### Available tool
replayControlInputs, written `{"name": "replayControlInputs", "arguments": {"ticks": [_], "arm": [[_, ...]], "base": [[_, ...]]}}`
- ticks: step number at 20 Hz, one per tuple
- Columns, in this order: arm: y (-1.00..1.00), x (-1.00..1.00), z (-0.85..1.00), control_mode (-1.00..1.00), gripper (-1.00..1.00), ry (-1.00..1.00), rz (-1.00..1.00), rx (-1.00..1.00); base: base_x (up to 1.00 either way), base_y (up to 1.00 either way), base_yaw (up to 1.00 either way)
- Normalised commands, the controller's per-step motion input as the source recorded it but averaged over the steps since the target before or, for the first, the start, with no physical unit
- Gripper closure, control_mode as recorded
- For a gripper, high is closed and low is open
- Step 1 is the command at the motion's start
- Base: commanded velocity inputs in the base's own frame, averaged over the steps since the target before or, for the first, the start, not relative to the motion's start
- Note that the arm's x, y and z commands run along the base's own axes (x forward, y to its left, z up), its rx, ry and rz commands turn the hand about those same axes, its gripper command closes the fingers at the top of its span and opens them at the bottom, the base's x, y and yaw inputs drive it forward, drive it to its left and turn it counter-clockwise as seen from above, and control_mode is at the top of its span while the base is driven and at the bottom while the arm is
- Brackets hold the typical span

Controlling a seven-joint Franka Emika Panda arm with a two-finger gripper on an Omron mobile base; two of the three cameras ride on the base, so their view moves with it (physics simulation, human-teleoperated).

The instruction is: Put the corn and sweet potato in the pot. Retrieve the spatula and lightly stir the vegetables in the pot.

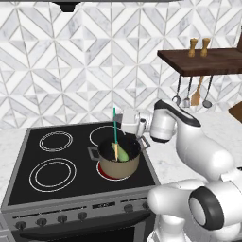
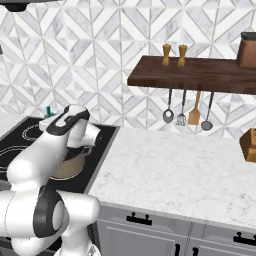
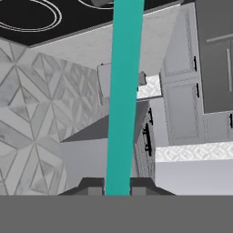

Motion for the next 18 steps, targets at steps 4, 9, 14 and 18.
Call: {"name": "replayControlInputs", "arguments": {"ticks": [4, 9, 14, 18], "arm": [[-0.01, 0.03, -0.01, -1.0, 1.0, 0.0, 0.0, 0.0], [-0.07, -0.03, 0.0, -1.0, 1.0, 0.0, 0.0, 0.0], [-0.18, -0.18, 0.0, -1.0, 1.0, 0.0, 0.0, 0.0], [0.0, -0.06, 0.01, -1.0, 1.0, 0.0, 0.0, 0.0]], "base": [[0.0, 0.0, 0.0], [0.0, 0.0, 0.0], [0.0, 0.0, 0.0], [0.0, 0.0, 0.0]]}}
